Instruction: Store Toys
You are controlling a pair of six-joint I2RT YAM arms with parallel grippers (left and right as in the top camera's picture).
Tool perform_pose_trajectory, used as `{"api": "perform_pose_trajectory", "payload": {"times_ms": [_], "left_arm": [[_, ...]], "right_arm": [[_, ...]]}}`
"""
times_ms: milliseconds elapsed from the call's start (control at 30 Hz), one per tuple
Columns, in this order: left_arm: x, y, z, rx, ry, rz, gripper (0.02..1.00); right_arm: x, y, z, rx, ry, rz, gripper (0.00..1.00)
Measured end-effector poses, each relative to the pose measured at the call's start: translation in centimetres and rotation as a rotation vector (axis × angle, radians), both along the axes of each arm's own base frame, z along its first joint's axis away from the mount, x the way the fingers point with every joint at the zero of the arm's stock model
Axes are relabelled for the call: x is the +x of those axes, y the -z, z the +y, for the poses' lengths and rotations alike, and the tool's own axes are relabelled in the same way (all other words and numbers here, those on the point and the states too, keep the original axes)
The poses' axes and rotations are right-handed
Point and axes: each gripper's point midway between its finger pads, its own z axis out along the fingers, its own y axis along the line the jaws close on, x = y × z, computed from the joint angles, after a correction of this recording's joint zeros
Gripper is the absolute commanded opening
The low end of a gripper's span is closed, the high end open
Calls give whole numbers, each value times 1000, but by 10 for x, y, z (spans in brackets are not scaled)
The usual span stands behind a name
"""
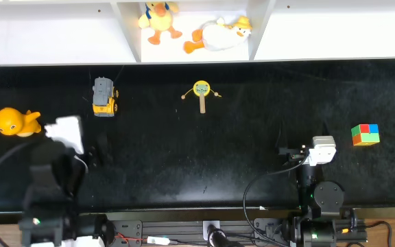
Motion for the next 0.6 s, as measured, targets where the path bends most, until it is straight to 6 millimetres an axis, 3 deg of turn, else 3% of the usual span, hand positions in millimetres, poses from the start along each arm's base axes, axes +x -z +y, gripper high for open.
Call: {"api": "perform_pose_trajectory", "payload": {"times_ms": [200, 300, 600], "left_arm": [[16, 9, 37, -43, 8, 119, 993], [10, 16, 57, -75, 12, 145, 993], [-13, 4, 123, 7, -4, 95, 993]], "right_arm": [[0, 0, 0, 0, 0, -1, 996], [0, 0, 0, 0, 0, 0, 996], [0, 0, 0, 0, 0, 0, 993]]}}
